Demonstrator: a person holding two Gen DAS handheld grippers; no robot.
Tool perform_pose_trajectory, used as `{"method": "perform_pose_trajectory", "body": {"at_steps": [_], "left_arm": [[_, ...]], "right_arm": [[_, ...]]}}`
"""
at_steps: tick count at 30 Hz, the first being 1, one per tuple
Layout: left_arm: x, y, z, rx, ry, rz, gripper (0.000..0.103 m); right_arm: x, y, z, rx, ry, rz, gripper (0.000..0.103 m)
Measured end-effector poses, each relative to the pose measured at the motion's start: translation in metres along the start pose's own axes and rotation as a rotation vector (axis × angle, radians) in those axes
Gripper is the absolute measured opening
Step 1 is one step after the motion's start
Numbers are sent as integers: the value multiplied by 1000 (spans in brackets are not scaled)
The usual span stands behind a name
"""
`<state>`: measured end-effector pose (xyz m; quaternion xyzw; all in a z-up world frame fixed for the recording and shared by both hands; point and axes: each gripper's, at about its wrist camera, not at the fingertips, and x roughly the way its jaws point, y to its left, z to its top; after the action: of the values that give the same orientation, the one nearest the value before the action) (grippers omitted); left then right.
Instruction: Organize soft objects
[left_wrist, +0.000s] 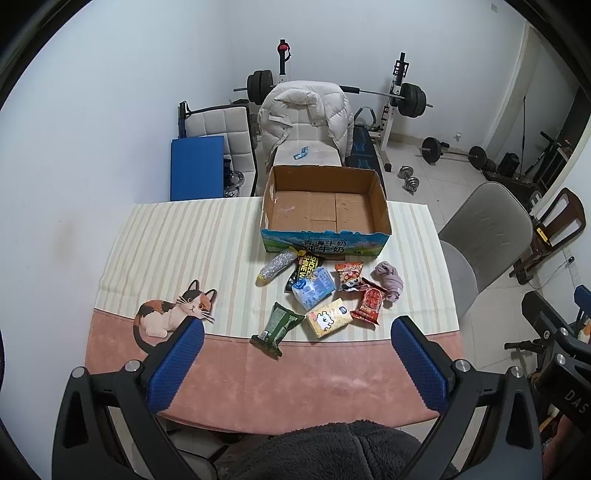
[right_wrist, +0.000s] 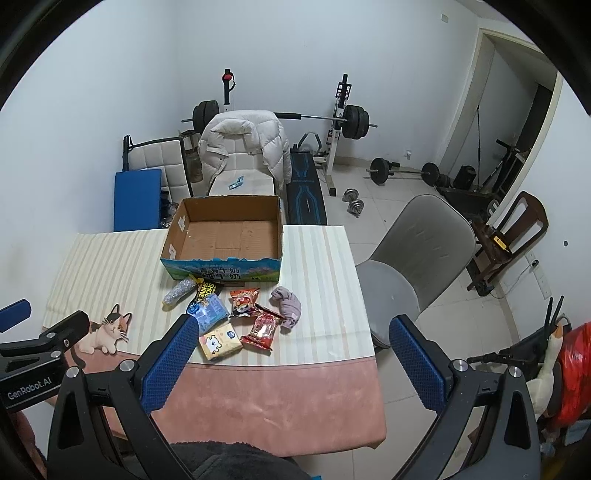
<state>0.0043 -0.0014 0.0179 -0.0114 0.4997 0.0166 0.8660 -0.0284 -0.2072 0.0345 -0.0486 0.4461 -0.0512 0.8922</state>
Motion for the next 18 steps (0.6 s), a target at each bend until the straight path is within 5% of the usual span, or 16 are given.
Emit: {"method": "perform_pose_trajectory", "body": {"at_steps": [18], "left_arm": [[2, -3, -1, -1, -3, 3, 103]], "right_arm": [[-2, 3, 3, -4, -9, 1, 103]]}}
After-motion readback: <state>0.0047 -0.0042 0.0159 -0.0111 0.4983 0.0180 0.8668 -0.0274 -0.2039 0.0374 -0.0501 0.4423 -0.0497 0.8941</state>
